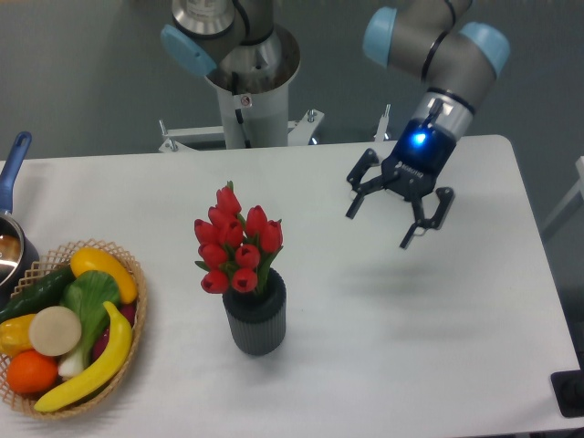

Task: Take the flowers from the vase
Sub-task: 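Move the open gripper toward the red tulips in the black vase, then close the gripper around the tulip stems just above the vase rim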

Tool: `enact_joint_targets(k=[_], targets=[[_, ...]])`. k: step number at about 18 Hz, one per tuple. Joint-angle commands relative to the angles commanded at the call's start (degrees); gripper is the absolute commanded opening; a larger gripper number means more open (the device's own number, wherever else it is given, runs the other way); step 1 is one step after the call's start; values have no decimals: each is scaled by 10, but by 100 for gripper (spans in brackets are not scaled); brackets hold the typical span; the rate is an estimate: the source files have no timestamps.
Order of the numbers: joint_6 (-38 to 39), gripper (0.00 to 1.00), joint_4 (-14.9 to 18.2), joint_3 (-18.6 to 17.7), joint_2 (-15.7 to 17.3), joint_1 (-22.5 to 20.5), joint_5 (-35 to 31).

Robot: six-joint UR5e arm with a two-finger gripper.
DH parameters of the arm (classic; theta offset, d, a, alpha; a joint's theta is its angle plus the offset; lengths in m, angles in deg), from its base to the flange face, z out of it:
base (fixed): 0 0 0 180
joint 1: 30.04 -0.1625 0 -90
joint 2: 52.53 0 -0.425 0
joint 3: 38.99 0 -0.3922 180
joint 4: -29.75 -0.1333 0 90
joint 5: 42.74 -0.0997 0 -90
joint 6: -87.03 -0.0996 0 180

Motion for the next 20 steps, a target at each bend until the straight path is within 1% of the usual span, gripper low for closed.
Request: enact_joint_targets(k=[2, 8, 11, 13, 20], targets=[[-3, 100, -7, -1, -4, 11, 8], [-4, 100, -7, -7, -7, 48, 12], [-14, 100, -8, -4, -14, 58, 12], [-25, 100, -9, -4, -22, 74, 12], [-33, 100, -8, -7, -23, 103, 12]])
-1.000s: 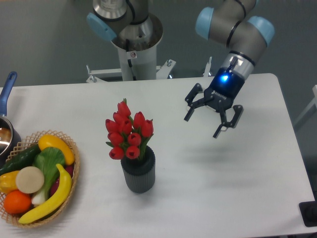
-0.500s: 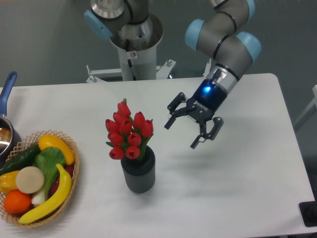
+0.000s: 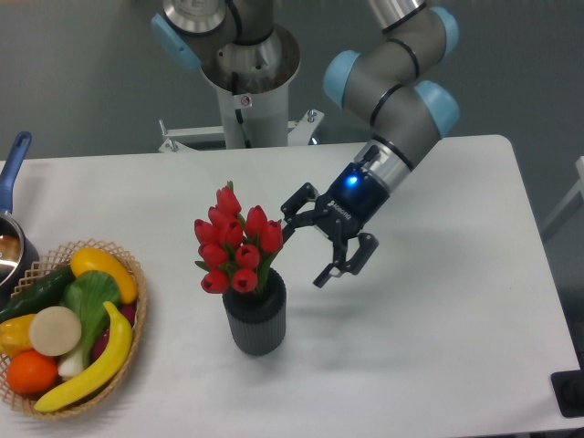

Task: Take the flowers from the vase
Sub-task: 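Close the gripper around the tulip stems just above the vase rim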

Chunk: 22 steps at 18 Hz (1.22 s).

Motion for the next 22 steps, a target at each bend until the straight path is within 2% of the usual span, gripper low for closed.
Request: enact_joint_targets(k=[4, 14, 15, 16, 18, 22], targets=[[0, 100, 0, -4, -2, 23, 1], [5, 98, 1, -14, -4, 34, 16], [6, 96, 1, -13, -4, 34, 23], [6, 85, 1, -13, -4, 35, 25], [6, 71, 1, -12, -4, 35, 25], [6, 56, 1, -9, -7, 35, 27]])
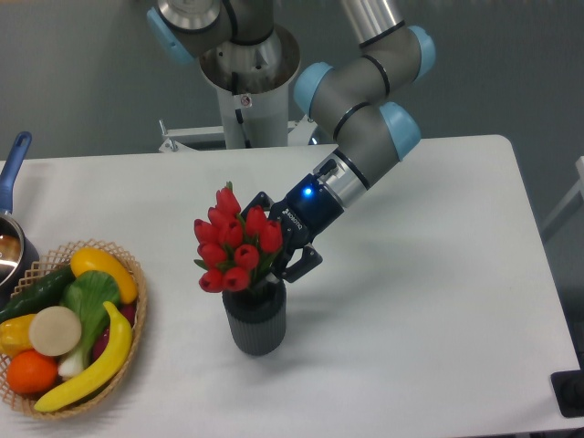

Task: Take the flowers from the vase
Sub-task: 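Close the gripper around the tulip stems just above the vase rim, then lift the gripped tulips straight up out of the black vase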

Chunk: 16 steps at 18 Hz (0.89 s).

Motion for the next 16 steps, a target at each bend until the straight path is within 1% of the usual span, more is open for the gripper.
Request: enact_joint_targets(k=[1, 3, 8, 12, 16], targets=[[0, 52, 0, 2, -1, 0, 2], [1, 49, 0, 3, 0, -1, 4], [3, 49, 0, 5, 4, -3, 16], [9, 49, 1, 14, 7, -2, 40], [61, 49, 1, 36, 18, -1, 43]])
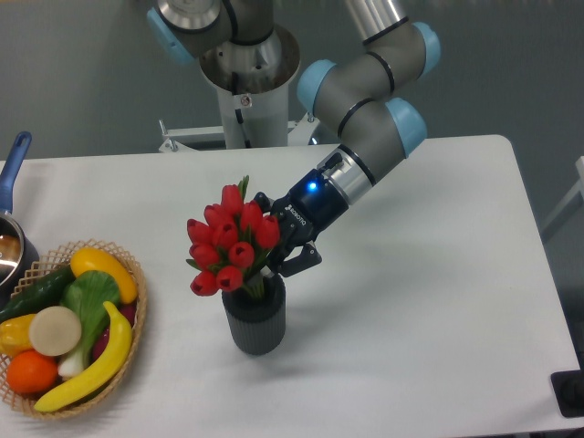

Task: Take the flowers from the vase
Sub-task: 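Lift the gripped tulips straight up out of the black vase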

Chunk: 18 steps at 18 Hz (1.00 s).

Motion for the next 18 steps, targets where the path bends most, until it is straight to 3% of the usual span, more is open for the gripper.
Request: enact_joint_targets(k=[5, 13, 18], targets=[[68, 49, 0, 35, 9, -1, 2], [130, 48, 0, 46, 37, -3, 5], [177, 48, 0, 70, 44, -2, 24]])
